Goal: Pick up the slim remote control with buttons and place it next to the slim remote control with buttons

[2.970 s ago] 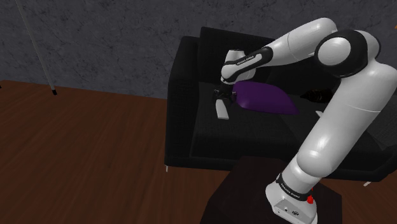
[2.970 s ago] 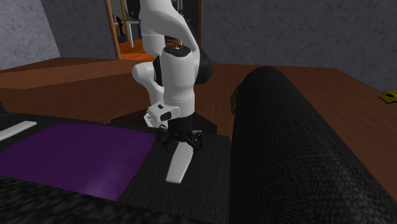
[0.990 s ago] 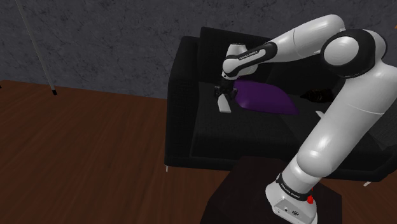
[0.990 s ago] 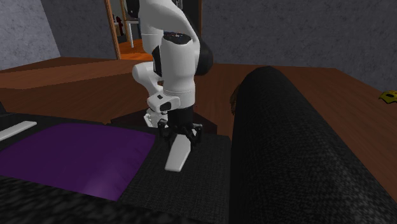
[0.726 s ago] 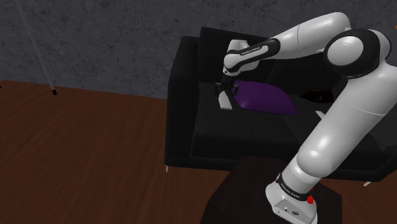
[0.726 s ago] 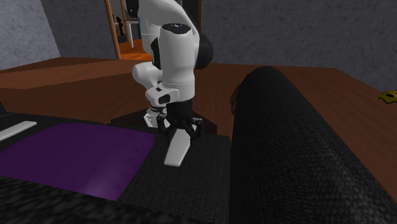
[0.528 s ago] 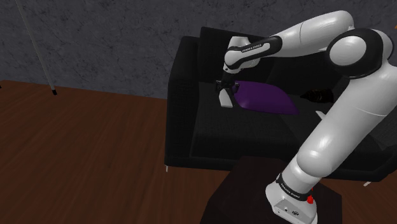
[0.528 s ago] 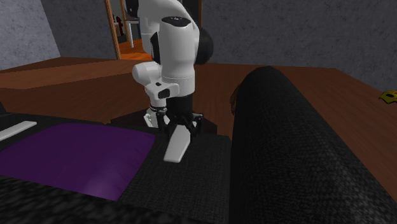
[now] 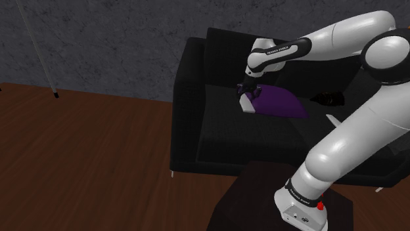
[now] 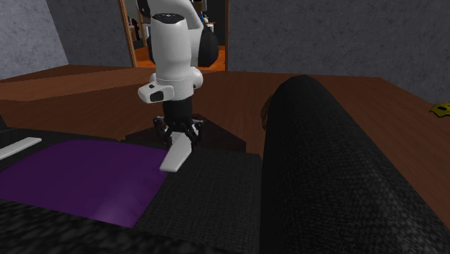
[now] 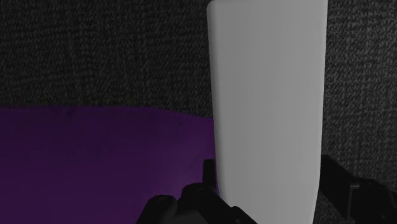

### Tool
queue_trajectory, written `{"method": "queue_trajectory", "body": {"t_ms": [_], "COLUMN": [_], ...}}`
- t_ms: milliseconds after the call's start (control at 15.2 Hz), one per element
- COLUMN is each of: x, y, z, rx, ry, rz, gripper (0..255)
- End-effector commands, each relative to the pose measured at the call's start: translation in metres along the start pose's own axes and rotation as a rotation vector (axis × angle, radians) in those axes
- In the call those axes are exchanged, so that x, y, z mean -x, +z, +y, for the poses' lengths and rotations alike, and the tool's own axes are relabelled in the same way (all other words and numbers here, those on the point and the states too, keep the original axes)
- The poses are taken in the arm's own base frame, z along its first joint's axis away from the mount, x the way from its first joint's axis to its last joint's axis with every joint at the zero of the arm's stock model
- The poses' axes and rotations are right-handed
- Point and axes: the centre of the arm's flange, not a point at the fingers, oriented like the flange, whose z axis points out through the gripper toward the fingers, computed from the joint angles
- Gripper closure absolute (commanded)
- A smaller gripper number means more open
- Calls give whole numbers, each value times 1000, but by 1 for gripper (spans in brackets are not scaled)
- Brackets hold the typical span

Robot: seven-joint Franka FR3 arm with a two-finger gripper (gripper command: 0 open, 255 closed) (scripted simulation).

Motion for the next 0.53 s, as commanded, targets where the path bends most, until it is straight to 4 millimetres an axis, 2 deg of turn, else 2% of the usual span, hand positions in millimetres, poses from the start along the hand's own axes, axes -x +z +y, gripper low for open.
{"method": "queue_trajectory", "body": {"t_ms": [0, 462], "x": [5, 25], "y": [1, 2], "z": [29, 119], "rx": [-1, -1], "ry": [-1, -1], "rz": [0, 0], "gripper": [255, 255]}}
